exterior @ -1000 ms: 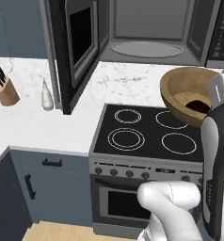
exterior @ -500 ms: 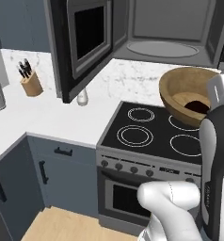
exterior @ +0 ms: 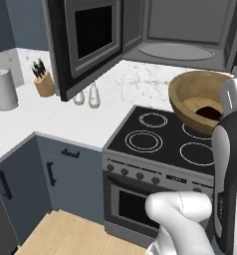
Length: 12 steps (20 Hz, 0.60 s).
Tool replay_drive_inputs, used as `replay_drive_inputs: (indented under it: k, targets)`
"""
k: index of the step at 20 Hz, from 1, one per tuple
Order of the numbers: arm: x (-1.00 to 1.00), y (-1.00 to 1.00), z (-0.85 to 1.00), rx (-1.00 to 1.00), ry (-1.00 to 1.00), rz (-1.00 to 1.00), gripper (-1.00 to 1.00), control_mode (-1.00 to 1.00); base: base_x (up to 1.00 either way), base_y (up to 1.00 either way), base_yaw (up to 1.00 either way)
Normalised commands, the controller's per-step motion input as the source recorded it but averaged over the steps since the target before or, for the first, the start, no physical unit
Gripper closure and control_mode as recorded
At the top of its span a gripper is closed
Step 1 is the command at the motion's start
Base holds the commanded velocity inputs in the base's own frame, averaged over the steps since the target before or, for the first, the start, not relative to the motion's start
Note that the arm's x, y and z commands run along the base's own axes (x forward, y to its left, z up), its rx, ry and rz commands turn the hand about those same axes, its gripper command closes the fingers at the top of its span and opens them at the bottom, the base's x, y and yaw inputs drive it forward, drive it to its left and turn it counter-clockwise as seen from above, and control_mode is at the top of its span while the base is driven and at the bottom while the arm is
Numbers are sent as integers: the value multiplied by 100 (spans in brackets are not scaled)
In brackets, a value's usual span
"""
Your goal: Pick the avocado from the sink and place it in the bowl. Then pick the bowl and place it in the microwave. Then close the microwave door and press the start button.
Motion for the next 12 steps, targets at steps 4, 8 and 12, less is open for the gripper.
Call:
replay_drive_inputs:
  k: [4,8,12]
  targets:
    - [0,0,0,0,0,0,100,100,45,-16,19]
    - [0,0,0,0,0,0,100,100,41,-44,21]
    - [0,0,0,0,0,0,100,100,54,-51,18]
